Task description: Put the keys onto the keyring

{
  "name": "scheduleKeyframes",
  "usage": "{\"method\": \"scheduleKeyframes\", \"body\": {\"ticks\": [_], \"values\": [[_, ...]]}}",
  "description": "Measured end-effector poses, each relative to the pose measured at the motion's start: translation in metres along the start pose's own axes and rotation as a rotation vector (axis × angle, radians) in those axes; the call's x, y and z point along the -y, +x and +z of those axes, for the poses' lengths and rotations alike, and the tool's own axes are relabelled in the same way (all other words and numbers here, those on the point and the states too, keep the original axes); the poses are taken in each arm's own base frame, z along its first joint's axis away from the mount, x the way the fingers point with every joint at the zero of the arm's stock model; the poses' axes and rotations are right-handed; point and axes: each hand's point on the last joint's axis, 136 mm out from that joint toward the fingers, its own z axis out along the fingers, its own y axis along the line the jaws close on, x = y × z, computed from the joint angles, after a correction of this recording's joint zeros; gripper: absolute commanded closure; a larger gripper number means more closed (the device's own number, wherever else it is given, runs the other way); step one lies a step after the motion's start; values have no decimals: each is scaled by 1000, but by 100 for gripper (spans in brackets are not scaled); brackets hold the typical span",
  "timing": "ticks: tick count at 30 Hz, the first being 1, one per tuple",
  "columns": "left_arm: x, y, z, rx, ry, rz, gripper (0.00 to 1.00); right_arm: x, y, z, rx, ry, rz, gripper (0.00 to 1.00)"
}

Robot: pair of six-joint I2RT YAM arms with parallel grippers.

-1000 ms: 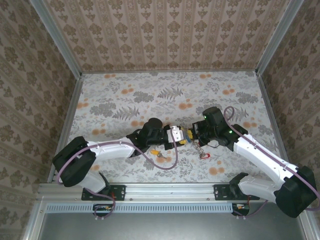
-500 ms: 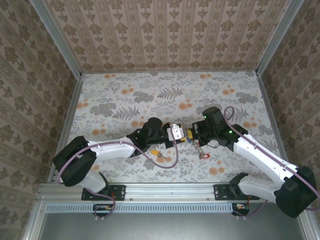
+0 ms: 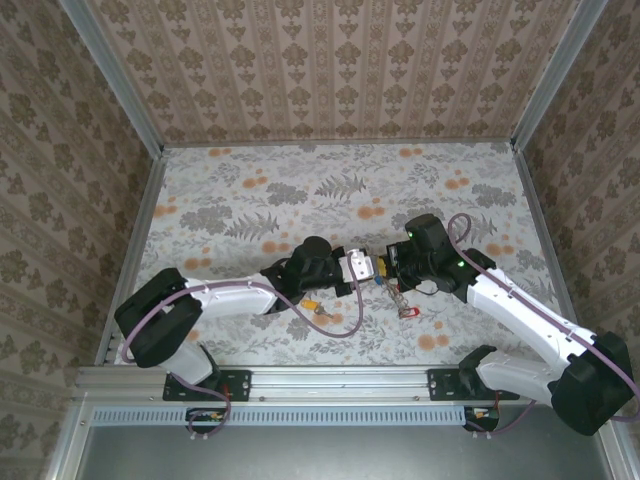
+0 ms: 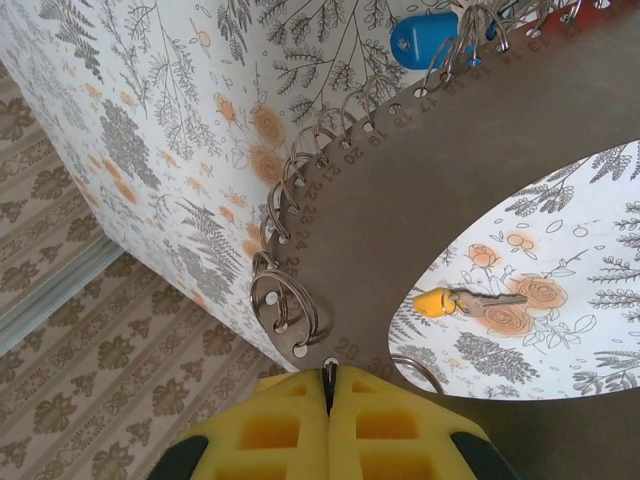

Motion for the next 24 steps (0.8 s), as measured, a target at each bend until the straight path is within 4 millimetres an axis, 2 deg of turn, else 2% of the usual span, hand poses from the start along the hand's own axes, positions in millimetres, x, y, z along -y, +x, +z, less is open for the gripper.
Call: {"method": "scheduleKeyframes", "body": {"ticks": [1,3,8,11,15,19,22,24], "values": [[0,0,0,-1,-2,2,100,0,0,0,1,-2,3,100],[-1,0,0,-3,-7,2,100,-1,0,-1,3,-4,7,100],[0,-4,-1,1,-12,7,100,5,2,-12,-8,-8,-27,68],[-3,1,-3,-22,-25,-1,100,13,5,-27,-17,-24,-66,57],[-12,4,-10,-39,-35,-26,100,21,2,-42,-15,-57,-129,56],[-17,-4,-20,-20,-27,-42,100,17,-9,-45,17,-71,-263,58],[-18,-13,-27,-3,4,-52,100,3,-17,-47,55,-71,-448,59],[-20,-21,-33,9,27,-60,100,-15,-16,-53,77,-95,-645,58]]}}
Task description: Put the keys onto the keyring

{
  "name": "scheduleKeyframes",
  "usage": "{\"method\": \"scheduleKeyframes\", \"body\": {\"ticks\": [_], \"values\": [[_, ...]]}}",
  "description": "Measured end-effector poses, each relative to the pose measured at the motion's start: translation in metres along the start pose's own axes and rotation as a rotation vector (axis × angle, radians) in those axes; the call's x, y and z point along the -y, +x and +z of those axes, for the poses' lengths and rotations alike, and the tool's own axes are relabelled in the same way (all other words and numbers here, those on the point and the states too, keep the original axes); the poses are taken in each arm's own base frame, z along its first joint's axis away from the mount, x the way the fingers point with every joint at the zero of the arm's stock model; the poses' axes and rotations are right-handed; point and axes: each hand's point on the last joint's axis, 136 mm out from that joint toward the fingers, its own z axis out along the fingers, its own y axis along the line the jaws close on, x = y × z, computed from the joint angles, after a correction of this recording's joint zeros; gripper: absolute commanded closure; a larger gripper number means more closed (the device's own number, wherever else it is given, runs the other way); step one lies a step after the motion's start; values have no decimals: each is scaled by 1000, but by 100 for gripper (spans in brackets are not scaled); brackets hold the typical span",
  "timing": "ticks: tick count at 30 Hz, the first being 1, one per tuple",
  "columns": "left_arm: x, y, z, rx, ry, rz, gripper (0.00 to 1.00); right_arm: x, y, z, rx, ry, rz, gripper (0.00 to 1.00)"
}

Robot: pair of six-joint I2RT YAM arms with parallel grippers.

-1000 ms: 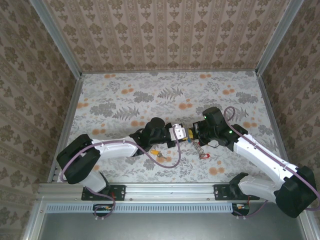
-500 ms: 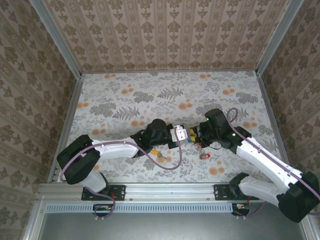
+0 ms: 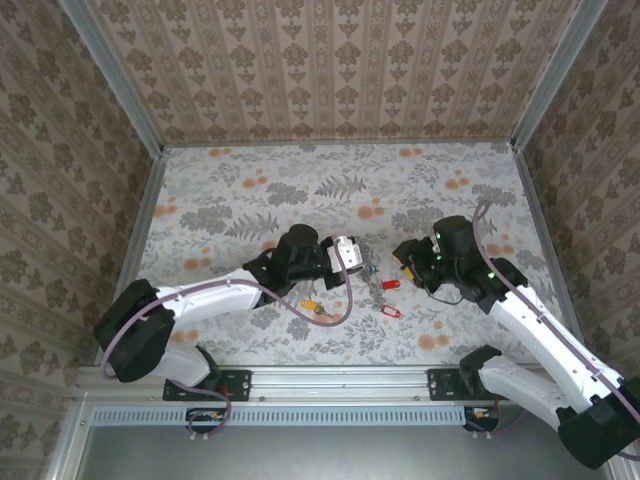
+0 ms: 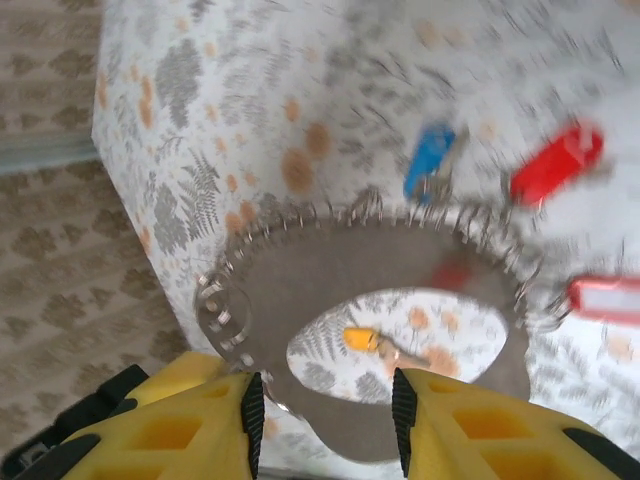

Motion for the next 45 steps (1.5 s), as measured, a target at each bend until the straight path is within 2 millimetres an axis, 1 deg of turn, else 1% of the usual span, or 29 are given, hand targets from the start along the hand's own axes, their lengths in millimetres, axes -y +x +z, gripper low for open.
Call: {"method": "scheduleKeyframes", "body": {"ticks": [1,3,5,7,9,12,15,18,21,25,27,30,36,39,42,45], "values": [[0,-3,-3,6,8,-2,100,-8,-2,-3,6,-20,-97,58],[-1,-10,-10,23,28,-8,100,-30,-2,-8,9,-101,-347,58],[0,-14,-17,35,48,-16,100,-45,7,-12,-13,-186,-591,58],[2,-17,-22,49,69,-21,100,-54,19,-15,-37,-256,-809,58],[5,-21,-25,62,97,-24,100,-58,31,-18,-57,-312,-1023,61],[10,-24,-28,72,146,-38,100,-59,39,-20,-51,-365,-1268,65],[14,-29,-30,91,183,-40,100,-60,45,-26,-28,-406,-1451,66],[17,-38,-32,118,213,-33,100,-58,50,-32,-10,-435,-1586,66],[20,-46,-35,145,246,-25,100,-53,54,-33,-14,-439,-1684,71],[27,-50,-36,167,289,-15,100,-46,57,-32,-31,-442,-1775,76],[30,-51,-37,175,306,-8,100,-45,60,-32,-40,-455,-1808,77],[33,-53,-38,191,324,6,100,-45,64,-33,-44,-488,-1841,77],[39,-57,-39,222,370,23,100,-45,68,-31,-35,-523,-1860,76],[40,-59,-38,239,384,30,100,-42,68,-28,-38,-522,-1858,76],[40,-64,-38,265,387,42,100,-42,68,-28,-24,-527,-1860,76],[39,-68,-38,285,388,53,100,-46,68,-30,4,-536,-1861,81]]}}
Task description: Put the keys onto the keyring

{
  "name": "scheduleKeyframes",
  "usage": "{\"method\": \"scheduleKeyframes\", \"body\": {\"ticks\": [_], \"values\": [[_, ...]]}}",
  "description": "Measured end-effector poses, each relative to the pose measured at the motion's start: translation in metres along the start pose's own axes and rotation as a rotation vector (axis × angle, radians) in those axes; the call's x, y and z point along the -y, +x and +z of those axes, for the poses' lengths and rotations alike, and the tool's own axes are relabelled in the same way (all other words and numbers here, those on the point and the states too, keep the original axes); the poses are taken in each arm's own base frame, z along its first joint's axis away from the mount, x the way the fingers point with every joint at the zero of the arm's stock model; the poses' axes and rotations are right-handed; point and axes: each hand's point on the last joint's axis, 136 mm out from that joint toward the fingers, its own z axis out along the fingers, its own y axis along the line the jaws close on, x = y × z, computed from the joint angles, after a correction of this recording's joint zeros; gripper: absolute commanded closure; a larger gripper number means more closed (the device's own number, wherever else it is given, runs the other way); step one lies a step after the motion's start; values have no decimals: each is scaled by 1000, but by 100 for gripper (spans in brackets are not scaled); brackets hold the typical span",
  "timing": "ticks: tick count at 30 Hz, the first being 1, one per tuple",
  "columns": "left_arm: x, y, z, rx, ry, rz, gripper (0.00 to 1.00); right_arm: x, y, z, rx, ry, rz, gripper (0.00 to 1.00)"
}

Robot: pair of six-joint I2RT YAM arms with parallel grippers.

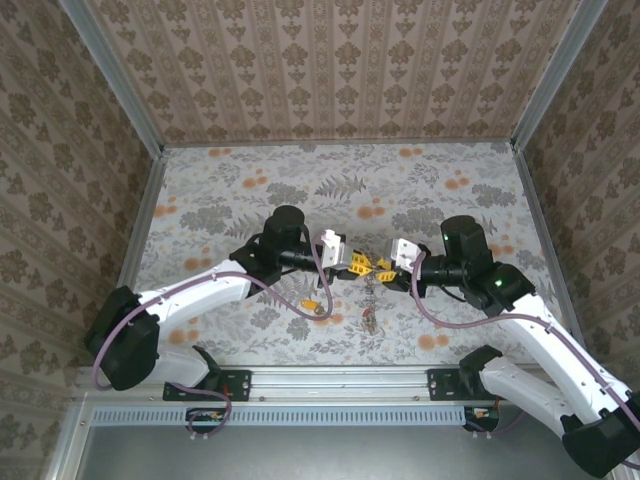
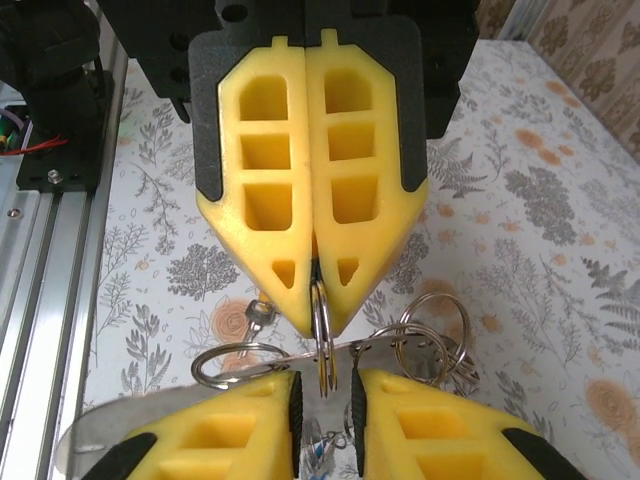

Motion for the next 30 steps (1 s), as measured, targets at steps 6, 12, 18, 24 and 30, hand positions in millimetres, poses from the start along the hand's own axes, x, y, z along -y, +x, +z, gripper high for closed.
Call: {"method": "scheduleKeyframes", "body": {"ticks": [6,12,18,24,30], "values": [[0,2,4,6,8,5,100,-4,-8,-4,45,7,-13,86],[1,5,7,2,14,-3,100,-4,-8,-5,57,16,-17,98],[2,6,7,-5,13,-9,100,-4,-6,-5,52,20,-26,100],[2,6,7,-31,16,-12,66,-6,-4,-2,84,23,-10,100],[5,-7,-4,-41,-15,4,62,-3,-18,2,237,40,47,100]]}}
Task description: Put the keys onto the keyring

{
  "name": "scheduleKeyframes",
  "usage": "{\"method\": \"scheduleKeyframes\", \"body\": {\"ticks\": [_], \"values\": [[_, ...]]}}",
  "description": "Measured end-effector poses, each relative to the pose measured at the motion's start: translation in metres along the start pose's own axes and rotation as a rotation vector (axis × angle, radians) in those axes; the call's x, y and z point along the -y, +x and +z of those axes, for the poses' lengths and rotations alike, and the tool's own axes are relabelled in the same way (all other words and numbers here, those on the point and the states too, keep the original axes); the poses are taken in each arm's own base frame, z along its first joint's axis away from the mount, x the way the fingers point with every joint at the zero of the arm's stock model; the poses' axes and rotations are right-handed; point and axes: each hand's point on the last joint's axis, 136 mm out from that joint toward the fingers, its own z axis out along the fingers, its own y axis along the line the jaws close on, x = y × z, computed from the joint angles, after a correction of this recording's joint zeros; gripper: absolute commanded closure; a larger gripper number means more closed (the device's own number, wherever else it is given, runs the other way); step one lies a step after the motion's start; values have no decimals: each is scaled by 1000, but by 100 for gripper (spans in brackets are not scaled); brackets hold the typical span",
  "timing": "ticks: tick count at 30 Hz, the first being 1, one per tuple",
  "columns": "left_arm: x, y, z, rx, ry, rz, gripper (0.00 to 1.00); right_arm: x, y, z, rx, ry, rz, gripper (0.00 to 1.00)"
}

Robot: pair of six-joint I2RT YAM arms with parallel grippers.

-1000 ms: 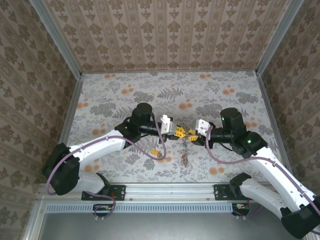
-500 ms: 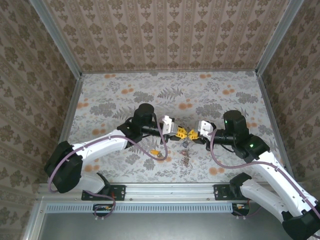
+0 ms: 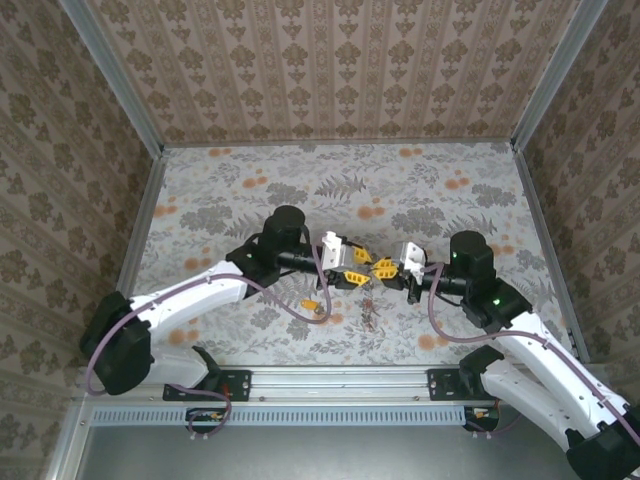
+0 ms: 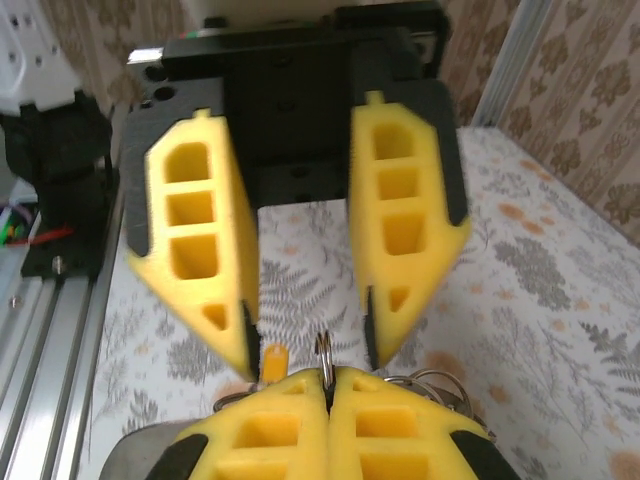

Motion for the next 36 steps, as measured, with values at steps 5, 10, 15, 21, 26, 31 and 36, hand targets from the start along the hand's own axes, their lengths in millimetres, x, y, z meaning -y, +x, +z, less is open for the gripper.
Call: {"method": "scheduleKeyframes", "body": {"ticks": [5,10,15,21,26,31,36], "values": [[-1,-19,-14,12,-59,41,60,5,-32,0,136,3,-11,100],[-4,-21,-22,-7,-120,50,62,1,-42,1,182,-34,-10,100],[-9,-16,-23,-28,-153,48,85,0,-39,3,176,-56,11,100],[-9,-9,-22,-53,-155,44,93,-3,-40,3,180,-75,10,100],[-9,-8,-22,-58,-152,40,78,-4,-37,4,163,-80,11,100],[-3,-10,-20,-44,-123,39,65,-7,-30,3,127,-86,5,100],[3,-13,-19,-27,-86,39,65,-10,-28,1,116,-88,-3,100]]}}
